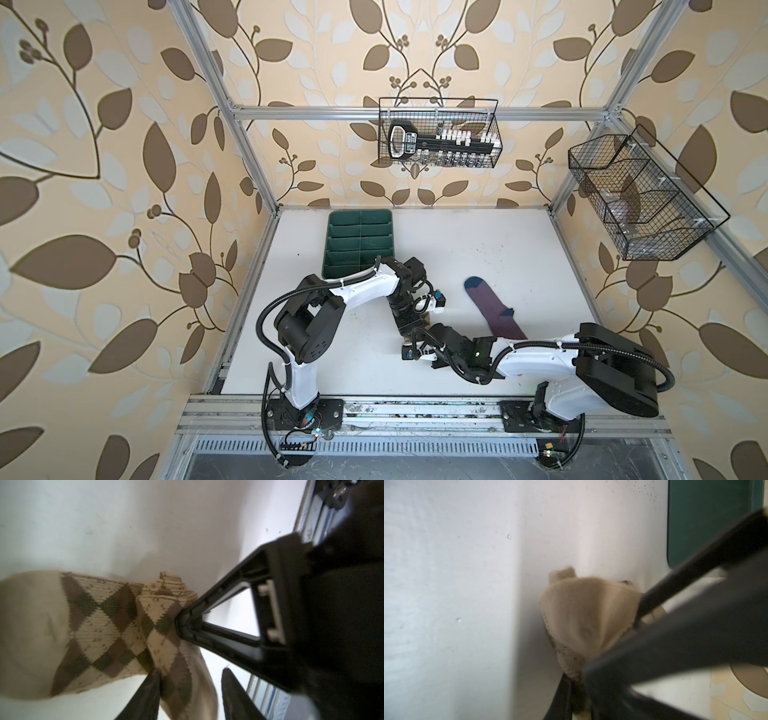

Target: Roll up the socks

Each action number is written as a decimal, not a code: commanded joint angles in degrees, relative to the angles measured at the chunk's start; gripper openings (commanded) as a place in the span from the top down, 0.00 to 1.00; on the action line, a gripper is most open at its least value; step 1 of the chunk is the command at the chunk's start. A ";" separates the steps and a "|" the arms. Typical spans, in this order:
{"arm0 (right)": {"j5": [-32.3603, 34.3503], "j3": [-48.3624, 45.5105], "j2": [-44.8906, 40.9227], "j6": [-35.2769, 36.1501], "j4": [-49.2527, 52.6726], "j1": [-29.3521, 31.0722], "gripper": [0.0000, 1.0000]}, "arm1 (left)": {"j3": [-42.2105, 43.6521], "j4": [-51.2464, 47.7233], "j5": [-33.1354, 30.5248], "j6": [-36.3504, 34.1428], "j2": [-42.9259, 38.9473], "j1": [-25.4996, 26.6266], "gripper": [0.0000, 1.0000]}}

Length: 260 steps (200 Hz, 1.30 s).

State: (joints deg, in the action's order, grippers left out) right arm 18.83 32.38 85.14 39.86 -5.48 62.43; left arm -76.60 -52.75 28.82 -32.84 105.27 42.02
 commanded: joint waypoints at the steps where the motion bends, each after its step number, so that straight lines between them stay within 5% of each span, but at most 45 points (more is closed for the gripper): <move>1: -4.00 0.33 2.41 -2.19 10.16 -0.81 1.00 | -0.03 -1.54 -0.16 -0.60 -6.78 0.17 0.49; 8: -4.46 0.72 2.68 -2.47 10.81 -0.88 1.00 | 0.04 -1.43 -1.01 -0.34 -8.11 0.17 0.39; 12: -4.64 0.93 2.73 -2.59 11.12 -0.95 1.00 | 0.32 -1.16 -1.73 0.02 -8.87 0.09 0.08; 16: -4.87 1.13 2.62 -2.73 11.39 -1.08 1.00 | 0.66 -0.67 -2.59 0.52 -9.89 0.08 0.02; 49: -9.23 3.37 1.87 -3.24 15.84 -1.50 1.00 | 5.57 5.61 -9.77 3.46 -21.18 -0.51 0.01; 108: -21.26 10.25 5.51 -4.60 27.80 -4.39 1.00 | 25.76 35.70 -41.19 11.93 -59.34 -0.71 0.01; 133: -24.19 11.66 6.79 -4.40 29.79 -5.31 1.00 | 28.42 36.39 -40.74 12.89 -69.75 -0.71 0.01; 172: -32.93 16.12 8.93 -2.93 36.15 -9.99 1.00 | 19.87 15.77 -23.17 8.59 -69.11 -0.62 0.06; 194: -39.25 20.79 11.80 -0.06 41.56 -14.05 1.00 | 18.53 10.76 -20.59 6.35 -65.37 -0.30 0.13; 218: -44.89 26.22 16.19 3.30 47.04 -18.53 1.00 | 20.52 11.31 -25.23 3.52 -62.42 4.17 0.14; 260: -47.66 32.96 22.73 7.00 52.58 -23.25 1.00 | 30.62 22.46 -50.98 -4.69 -53.11 25.94 0.12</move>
State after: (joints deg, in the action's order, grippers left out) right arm -26.55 63.81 103.00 42.87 36.86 40.97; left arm -50.85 -36.62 -7.33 -31.24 47.29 59.70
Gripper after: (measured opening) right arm 0.049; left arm 0.874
